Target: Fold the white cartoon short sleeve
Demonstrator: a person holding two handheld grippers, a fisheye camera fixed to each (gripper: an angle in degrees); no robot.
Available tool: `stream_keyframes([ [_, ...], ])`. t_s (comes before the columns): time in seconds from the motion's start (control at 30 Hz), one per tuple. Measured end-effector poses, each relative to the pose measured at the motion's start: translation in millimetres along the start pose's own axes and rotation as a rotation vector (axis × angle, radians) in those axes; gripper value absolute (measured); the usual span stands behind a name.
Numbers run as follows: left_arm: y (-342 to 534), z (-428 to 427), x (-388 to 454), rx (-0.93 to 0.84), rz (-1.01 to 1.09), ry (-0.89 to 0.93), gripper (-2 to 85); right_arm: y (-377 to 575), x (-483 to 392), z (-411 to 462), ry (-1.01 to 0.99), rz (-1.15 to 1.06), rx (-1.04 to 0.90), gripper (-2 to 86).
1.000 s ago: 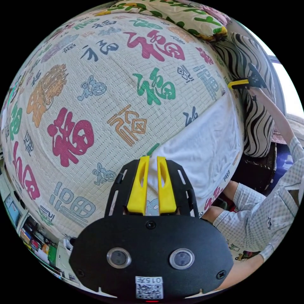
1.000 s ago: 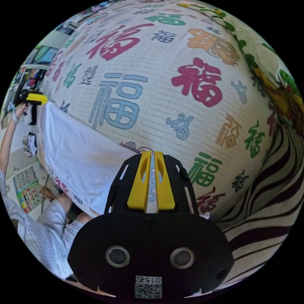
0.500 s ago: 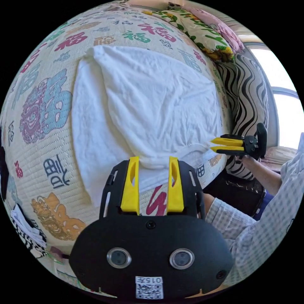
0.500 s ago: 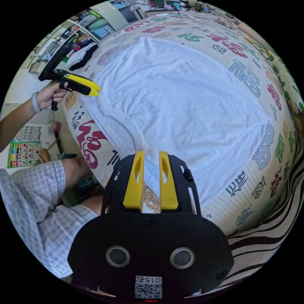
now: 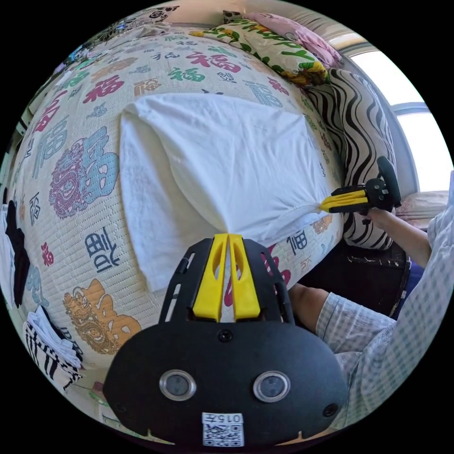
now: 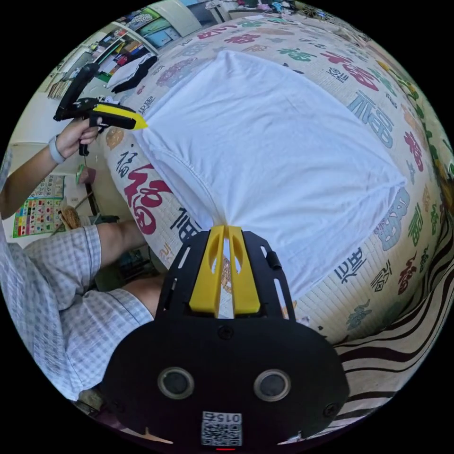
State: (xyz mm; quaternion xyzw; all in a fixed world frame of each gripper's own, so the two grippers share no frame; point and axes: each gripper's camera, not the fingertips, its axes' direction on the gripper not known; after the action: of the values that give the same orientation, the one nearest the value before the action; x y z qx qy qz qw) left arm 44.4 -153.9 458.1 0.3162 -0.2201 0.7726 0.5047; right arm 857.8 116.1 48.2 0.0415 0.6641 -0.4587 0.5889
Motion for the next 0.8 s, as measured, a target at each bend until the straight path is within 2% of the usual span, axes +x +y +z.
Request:
stream_keyframes([
  [0.1, 22.4, 0.5, 4.2, -0.013, 0.013, -0.008, -0.6, -7.4, -11.5, 17.2, 0.030, -0.018, -0.044, 1.2],
  [0.23, 48.2, 23.4, -6.8, -0.049, -0.067, -0.014, 0.2, -26.8, -12.2, 58.2, 0.003, 0.100, -0.117, 4.8],
  [0.3, 60.2, 23.3, -10.3, -0.071, -0.080, 0.010, 1.3, -35.4, -13.0, 59.9, -0.017, 0.139, -0.108, 5.3],
  [0.43, 101.5, -18.4, -22.8, 0.006, -0.121, 0.012, 5.2, -64.4, -15.9, 34.8, -0.041, 0.163, -0.027, 6.1],
  [0.67, 175.3, -73.5, -77.6, 0.176, -0.414, -0.069, 9.5, -202.7, -38.2, -6.9, -0.005, -0.031, 0.183, 7.2],
  [0.8, 191.4, -68.0, -91.5, 0.183, -0.460, -0.033, 9.1, -296.1, -70.4, -3.1, 0.068, -0.173, 0.211, 8.2],
])
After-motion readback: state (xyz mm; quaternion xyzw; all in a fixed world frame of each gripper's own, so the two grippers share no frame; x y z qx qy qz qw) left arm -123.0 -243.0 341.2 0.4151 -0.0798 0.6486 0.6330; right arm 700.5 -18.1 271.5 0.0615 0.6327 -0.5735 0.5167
